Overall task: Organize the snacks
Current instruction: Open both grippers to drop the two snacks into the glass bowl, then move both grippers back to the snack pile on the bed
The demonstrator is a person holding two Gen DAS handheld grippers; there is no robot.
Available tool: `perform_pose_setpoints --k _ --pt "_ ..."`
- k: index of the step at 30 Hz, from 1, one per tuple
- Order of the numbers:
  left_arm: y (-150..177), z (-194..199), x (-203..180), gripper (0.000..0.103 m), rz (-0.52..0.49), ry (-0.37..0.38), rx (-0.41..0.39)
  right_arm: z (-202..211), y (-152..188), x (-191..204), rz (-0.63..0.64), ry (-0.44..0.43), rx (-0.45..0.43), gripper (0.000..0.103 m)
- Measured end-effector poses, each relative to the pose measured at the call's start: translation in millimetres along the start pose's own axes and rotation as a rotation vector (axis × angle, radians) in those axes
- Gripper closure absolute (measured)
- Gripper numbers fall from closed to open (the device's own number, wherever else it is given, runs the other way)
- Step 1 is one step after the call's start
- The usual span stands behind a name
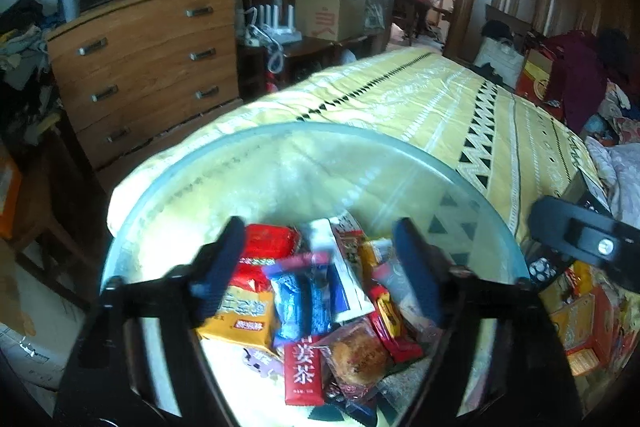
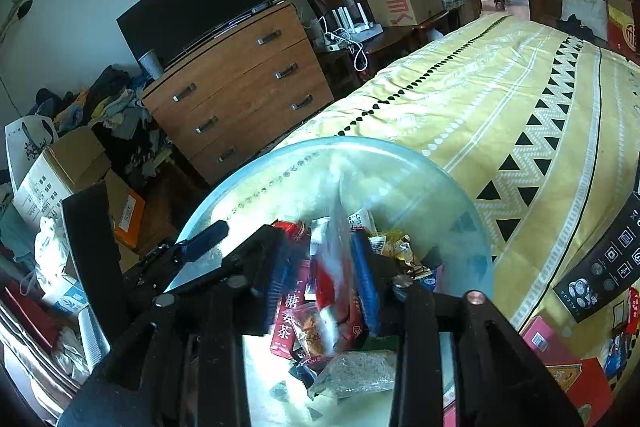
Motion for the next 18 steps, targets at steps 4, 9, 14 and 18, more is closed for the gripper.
perform_pose_setpoints --k 4,9,14,18 --pt "-1.8 2.2 7.9 0.014 0.034 -0.012 -0.007 14.9 0.2 2.1 0.011 0.004 -0.024 0.051" --pt "-11.5 20.2 6.3 0.013 0.072 0.002 -0.053 63.3 12.8 16.6 0.113 0.049 -0.123 0.046" --pt "-20.5 58.1 -32.7 0.013 0.014 0.063 -0.137 126.3 76.5 7.8 0.217 0.15 -0.222 0.035" --pt "-6.6 102.3 -104.0 0.013 -0.145 0.14 -0.187 174.5 144.3 -30.5 0.17 0.199 -0.224 0.034"
Point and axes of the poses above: each gripper's, at about its wrist camera, not at the fingertips, and z roughly against the way its jaws point, x to its left, y to its underside, the point moved 9 cm from there along -z, roughly the way its jaws point, and after that the axes turned 1 degree about -x, right-handed, at the moved point
